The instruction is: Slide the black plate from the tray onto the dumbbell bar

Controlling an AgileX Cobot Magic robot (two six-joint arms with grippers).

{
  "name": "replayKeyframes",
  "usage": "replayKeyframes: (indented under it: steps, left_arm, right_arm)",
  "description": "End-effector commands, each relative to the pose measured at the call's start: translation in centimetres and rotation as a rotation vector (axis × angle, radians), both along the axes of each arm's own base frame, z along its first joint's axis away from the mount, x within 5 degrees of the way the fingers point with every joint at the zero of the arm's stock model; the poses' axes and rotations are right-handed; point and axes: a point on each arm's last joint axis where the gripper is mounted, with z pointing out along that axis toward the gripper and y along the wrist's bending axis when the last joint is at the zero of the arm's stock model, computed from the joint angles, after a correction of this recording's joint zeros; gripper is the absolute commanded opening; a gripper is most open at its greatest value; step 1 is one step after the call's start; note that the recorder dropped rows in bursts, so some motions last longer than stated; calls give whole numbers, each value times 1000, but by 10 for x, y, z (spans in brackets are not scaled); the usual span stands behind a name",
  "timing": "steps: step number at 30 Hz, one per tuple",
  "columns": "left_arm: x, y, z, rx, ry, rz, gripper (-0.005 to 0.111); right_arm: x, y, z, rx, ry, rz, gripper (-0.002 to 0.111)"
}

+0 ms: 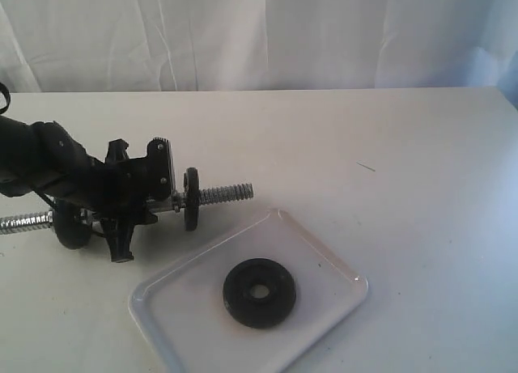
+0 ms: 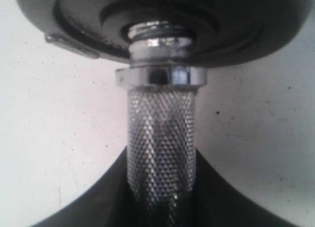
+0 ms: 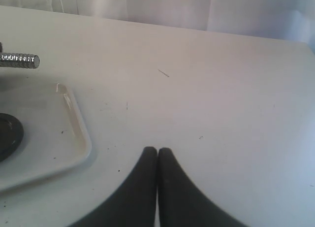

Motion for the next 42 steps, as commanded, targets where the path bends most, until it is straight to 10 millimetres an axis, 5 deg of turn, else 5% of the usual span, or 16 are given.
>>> replayKeyframes:
  steps: [1,14,19,23,29,32,37,42]
  left_arm:
    - [2,0,25,-65,-63,63,0]
    - [-7,4,71,-193,-138,160,0]
    - [-10,5,82,-241,-147,201,0]
    - [-11,6,88,-280,-145,237,0]
    - [-14,7,94,-305,-149,257,0]
    - [-14,8,95,-308,-149,260,0]
    - [-14,8,95,-310,-148,262,0]
    - [-14,8,95,-310,-148,262,0]
  right_arm:
    - [0,0,0,2,-17,-8,0]
    - [3,-1,16,-154,-229,20,0]
    - [2,1,37,346,-358,-10,0]
    - [2,0,39,721,-288,-38,0]
    - [3,3,25,855,-86,-89,0]
    - [0,4,25,806,4,-103,0]
    - [0,11,55,626,125,-50,0]
    - [35,25,99,386,287,22,0]
